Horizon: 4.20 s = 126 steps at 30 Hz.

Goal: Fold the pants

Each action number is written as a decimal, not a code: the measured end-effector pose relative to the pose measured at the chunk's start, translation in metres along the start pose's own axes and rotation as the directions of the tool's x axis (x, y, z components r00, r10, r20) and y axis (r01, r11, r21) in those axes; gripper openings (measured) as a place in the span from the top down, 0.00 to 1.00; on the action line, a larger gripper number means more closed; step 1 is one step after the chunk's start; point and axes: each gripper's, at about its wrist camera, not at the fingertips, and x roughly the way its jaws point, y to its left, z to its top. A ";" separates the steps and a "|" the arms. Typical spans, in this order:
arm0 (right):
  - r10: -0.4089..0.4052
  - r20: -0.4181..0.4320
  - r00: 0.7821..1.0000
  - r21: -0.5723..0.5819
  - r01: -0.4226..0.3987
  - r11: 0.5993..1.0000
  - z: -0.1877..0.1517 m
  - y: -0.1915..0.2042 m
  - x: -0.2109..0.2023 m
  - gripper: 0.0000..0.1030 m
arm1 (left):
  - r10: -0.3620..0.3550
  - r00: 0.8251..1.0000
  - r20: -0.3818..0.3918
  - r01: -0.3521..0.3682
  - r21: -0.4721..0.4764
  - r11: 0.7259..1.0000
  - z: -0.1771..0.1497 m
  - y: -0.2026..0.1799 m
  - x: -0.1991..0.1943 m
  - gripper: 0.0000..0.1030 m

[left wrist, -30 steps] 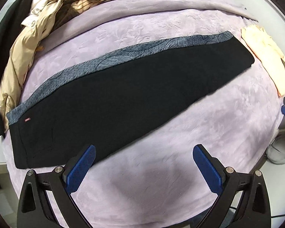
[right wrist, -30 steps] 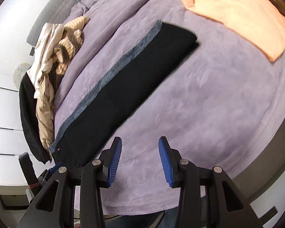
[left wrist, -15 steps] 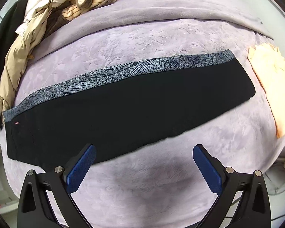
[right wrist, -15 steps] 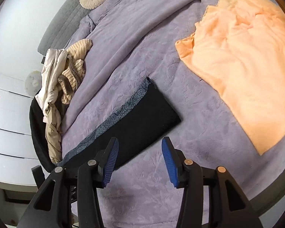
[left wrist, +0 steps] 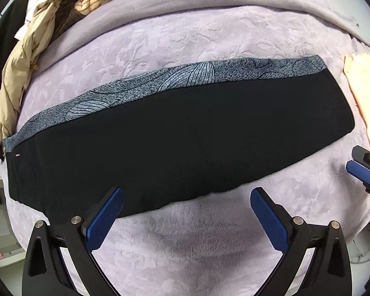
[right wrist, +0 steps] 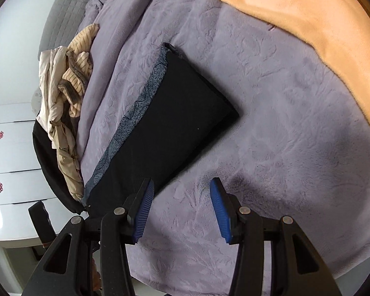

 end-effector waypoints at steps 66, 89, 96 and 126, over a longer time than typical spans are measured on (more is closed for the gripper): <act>0.155 0.215 0.964 -0.431 -0.049 0.901 -0.028 0.161 0.021 0.87 | -0.058 0.978 0.199 0.060 -0.003 0.998 -0.007 0.041 0.017 0.05; -0.329 0.302 0.895 -0.795 0.427 0.431 -0.237 0.338 0.237 0.43 | 0.056 0.989 0.135 -0.016 -0.283 0.959 -0.099 0.306 -0.003 0.05; -0.047 0.013 0.999 -0.248 0.049 0.967 -0.152 0.220 0.169 0.42 | -0.159 0.968 0.193 0.188 -0.143 0.972 -0.048 0.267 -0.011 0.05; 0.152 -0.155 0.976 -0.212 -0.183 0.960 -0.112 0.186 0.151 0.68 | -0.089 0.972 0.216 0.100 -0.040 0.994 -0.038 0.189 -0.024 0.26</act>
